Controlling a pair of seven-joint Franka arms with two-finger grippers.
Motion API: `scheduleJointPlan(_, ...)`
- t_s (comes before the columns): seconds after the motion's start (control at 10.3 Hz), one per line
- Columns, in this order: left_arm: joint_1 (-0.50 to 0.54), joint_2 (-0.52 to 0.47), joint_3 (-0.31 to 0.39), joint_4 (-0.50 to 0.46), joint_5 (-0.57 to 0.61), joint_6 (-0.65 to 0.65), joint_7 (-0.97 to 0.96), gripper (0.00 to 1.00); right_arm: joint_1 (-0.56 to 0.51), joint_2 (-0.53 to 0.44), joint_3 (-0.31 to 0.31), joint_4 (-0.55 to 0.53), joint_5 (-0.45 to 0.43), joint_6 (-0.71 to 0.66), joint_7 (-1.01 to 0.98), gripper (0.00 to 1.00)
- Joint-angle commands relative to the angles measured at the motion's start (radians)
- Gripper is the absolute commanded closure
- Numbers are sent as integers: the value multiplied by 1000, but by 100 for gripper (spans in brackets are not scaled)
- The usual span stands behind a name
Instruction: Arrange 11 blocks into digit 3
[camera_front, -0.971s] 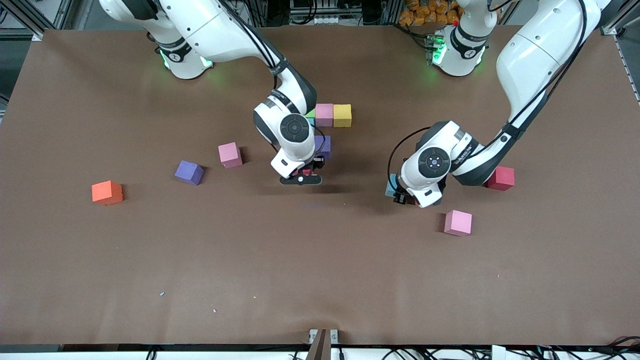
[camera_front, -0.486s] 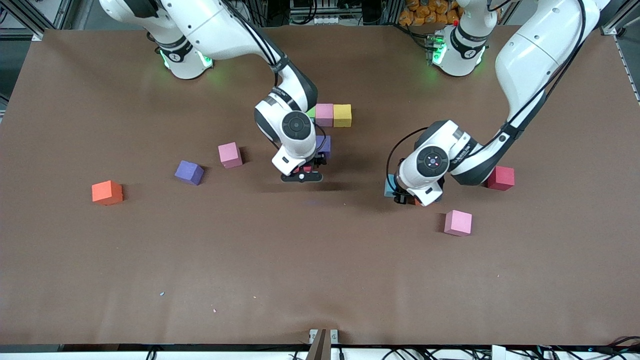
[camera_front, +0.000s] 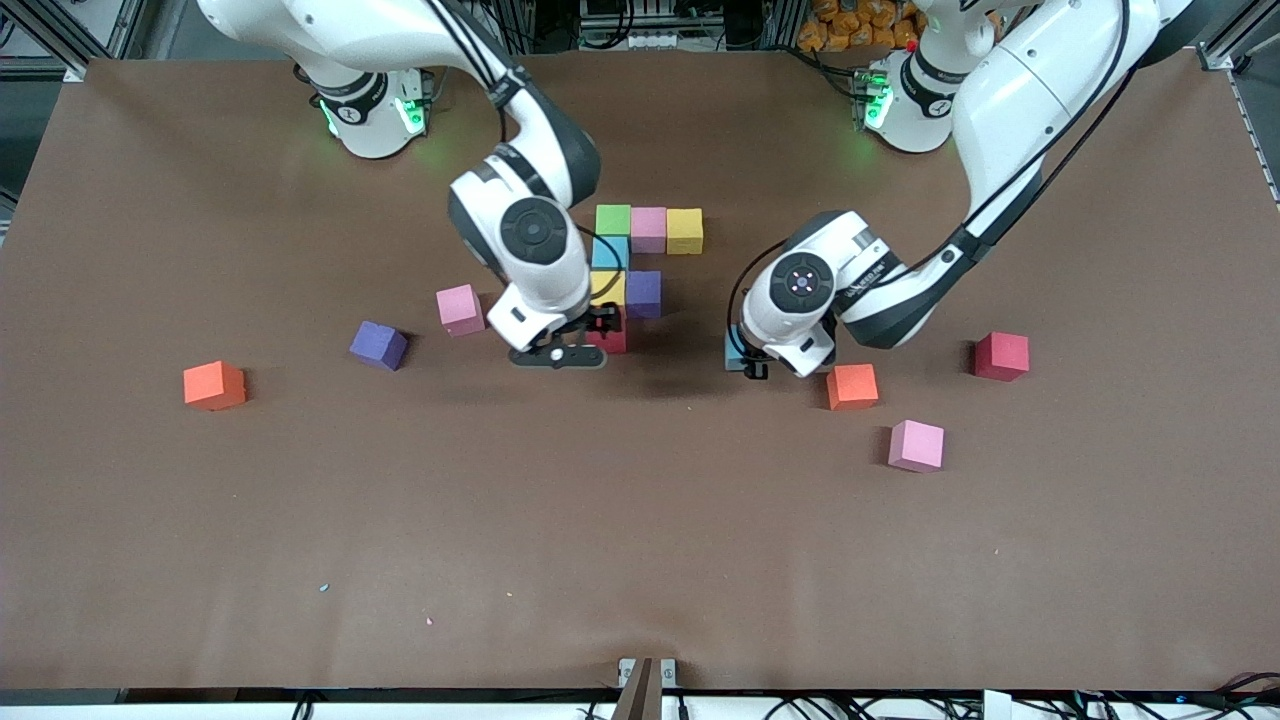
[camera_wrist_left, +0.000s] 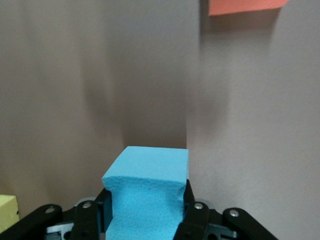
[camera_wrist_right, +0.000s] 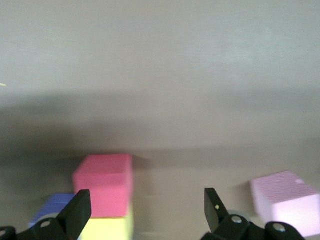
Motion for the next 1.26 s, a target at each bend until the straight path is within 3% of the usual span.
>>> scheduleJointPlan(0.0,-55,-17,-1,-25,13,-1,-116,100,-52,-76,8,-136,-11,6,-116,0)
scheduleJointPlan(0.39,-96,-20,-7,-46,29,53,-236,100,-91,-174,6,-380,-14,136,-256,0)
scheduleJointPlan(1.17,-142,-20,-7,-117,133,159,-346,100,-193,-196,6,-486,-55,176,-407,0)
